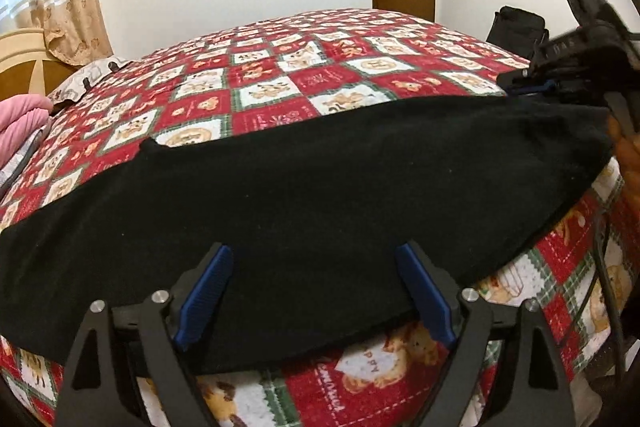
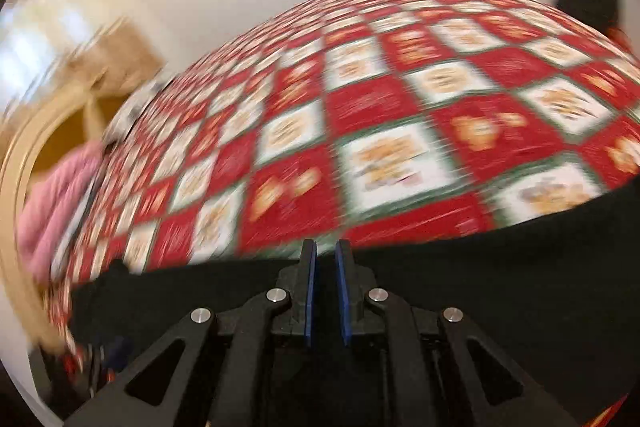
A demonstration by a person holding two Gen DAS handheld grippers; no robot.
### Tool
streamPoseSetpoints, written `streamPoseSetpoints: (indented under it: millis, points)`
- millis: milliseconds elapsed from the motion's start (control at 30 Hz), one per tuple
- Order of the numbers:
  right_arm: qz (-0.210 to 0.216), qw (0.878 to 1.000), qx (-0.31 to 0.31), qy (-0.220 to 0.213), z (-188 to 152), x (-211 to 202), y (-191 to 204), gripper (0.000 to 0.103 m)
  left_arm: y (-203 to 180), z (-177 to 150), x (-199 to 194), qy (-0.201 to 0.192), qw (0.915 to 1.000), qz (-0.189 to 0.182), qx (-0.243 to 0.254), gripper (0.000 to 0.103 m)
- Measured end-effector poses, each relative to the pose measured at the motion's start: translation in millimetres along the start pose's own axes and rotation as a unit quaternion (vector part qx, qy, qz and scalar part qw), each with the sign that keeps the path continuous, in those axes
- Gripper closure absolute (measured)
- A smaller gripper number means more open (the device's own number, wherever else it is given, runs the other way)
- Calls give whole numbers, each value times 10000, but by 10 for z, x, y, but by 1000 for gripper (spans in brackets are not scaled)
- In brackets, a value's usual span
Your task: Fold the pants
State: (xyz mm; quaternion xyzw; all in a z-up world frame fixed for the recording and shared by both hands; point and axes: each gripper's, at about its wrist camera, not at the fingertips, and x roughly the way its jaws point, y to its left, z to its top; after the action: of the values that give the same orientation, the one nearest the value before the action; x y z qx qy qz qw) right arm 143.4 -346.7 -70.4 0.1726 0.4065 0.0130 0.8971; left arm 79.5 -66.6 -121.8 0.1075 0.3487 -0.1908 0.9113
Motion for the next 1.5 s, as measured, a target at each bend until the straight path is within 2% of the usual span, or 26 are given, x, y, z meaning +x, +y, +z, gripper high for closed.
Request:
streamPoseSetpoints:
  millis: [100, 133, 167, 200, 300, 333, 367, 433, 533, 600, 700, 800, 900, 1000, 1033, 1067, 1100, 1167, 1267, 1333, 1433, 1500]
  points:
    - [-38, 9968, -586, 549, -234, 213, 299, 92, 0, -2, 10, 74, 10000, 27, -38, 13]
    - [-184, 9971, -561, 485, -314, 218, 339, 92, -1, 2, 14, 110, 9999, 31, -35, 13]
    - [-225, 9976, -554, 357, -341, 197, 371, 86, 3, 11, 17, 150, 9999, 38, -44, 13]
    - [-181, 9970, -634, 407, -355, 152, 425, 82, 7, 23, 19, 199, 9998, 30, -68, 13]
    - [-207, 9955, -887, 275, -422, -80, 507, 81, 26, 41, 26, 282, 9995, 3, -130, 13]
    - [-206, 9943, -1029, 192, -474, -127, 550, 76, 24, 44, 29, 299, 9995, 6, -137, 13]
    - [-221, 9928, -1160, 222, -564, -169, 559, 61, 22, 43, 31, 312, 9994, 11, -146, 13]
    - [-192, 9914, -1186, 526, -761, -147, 512, 47, 24, 51, 33, 351, 9992, -1, -167, 13]
    - [-222, 9855, -1657, 306, -1094, -307, 529, 47, 79, 93, -2, 484, 9984, -157, -266, 13]
    - [-348, 9801, -1911, 413, -1252, -408, 558, 47, 157, 137, -42, 455, 9971, -305, -527, 13]
    - [-54, 9864, -1502, 667, -1292, -560, 448, 47, 214, 247, -64, 394, 9952, -431, -785, 13]
    - [179, 9918, -1236, 287, -1184, -833, 374, 47, 141, 341, -76, 281, 9962, -413, -716, 13]
    - [-237, 9935, -1063, -321, -991, -1108, 240, 47, -64, 417, -77, 102, 9985, -379, -377, 13]
    - [-596, 9936, -325, -905, -831, -1424, -185, 47, -290, 356, 28, 58, 9997, -208, 101, 13]
    - [-747, 9907, 33, -1136, -801, -1564, -388, 47, -369, 276, 123, 254, 9992, -93, 289, 12]
    - [-901, 9857, 410, -1364, -776, -1694, -609, 47, -392, 217, 159, 284, 9990, -75, 330, 12]
    - [-1082, 9777, 833, -1592, -764, -1821, -873, 47, -381, 166, 119, 59, 9997, -67, 242, 12]
    - [-1451, 9597, 1528, -1860, -772, -2008, -1363, 47, -346, 134, 96, 24, 9998, -109, 152, 11]
    - [-1832, 9431, 1837, -2082, -756, -2110, -1783, 47, -299, 195, 81, 167, 9997, -187, 49, 11]
    - [-1996, 9417, 1820, -2006, -705, -2022, -1923, 47, -270, 211, 53, 209, 9996, -172, -74, 12]
    - [-1945, 9413, 1806, -2087, -659, -1896, -1955, 47, -249, 210, 5, 187, 9996, -122, -158, 12]
    - [-1794, 9470, 1751, -2006, -600, -1796, -1866, 47, -246, 201, -24, 200, 9996, -117, -186, 12]
